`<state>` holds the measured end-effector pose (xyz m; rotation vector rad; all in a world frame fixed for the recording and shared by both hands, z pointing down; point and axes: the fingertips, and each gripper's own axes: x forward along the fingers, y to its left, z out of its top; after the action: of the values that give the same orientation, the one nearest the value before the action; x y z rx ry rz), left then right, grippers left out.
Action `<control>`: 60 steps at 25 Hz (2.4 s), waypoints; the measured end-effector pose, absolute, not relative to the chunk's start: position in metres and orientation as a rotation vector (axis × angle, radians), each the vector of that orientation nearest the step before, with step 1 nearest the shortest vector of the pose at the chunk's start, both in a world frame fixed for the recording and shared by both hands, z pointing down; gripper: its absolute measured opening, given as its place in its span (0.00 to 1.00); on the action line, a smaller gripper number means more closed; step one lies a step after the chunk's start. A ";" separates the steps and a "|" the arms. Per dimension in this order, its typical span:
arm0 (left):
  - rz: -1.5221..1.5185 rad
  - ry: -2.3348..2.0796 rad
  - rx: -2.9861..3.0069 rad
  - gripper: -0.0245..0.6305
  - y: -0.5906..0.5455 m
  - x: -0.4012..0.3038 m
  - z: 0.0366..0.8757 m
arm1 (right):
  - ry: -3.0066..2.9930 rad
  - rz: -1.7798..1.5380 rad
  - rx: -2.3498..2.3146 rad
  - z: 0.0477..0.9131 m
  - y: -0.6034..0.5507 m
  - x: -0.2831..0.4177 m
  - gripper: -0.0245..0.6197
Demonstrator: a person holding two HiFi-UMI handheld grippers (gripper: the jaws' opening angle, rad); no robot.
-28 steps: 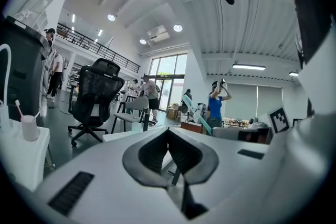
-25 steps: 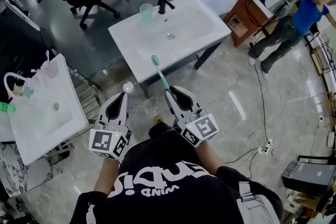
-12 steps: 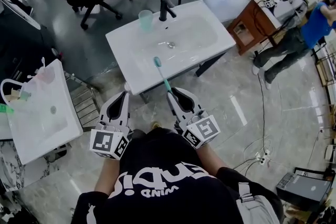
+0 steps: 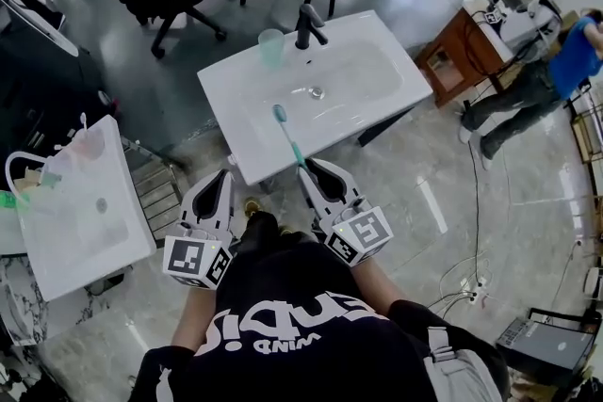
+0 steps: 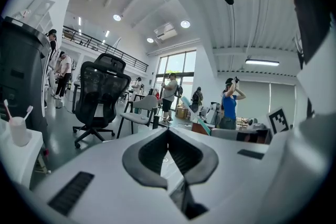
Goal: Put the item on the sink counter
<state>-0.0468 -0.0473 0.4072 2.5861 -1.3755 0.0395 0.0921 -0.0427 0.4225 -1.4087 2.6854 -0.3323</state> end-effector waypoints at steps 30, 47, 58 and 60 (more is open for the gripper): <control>0.015 -1.287 2.620 0.07 -0.203 -0.089 0.401 | 2.693 -0.282 -1.459 0.405 -0.193 0.038 0.15; 0.024 -1.350 2.587 0.07 -0.222 -0.082 0.409 | 2.783 -0.339 -1.371 0.431 -0.220 0.034 0.15; 0.024 -1.374 2.572 0.07 -0.217 -0.082 0.409 | 2.871 -0.399 -1.352 0.471 -0.226 0.024 0.15; 0.028 -1.377 2.569 0.07 -0.215 -0.082 0.411 | 2.887 -0.421 -1.346 0.480 -0.228 0.021 0.15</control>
<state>-0.0823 -0.2151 0.4110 2.5692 -1.3774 0.0279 0.0213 -0.2283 0.4803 -1.3461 2.8866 -0.4206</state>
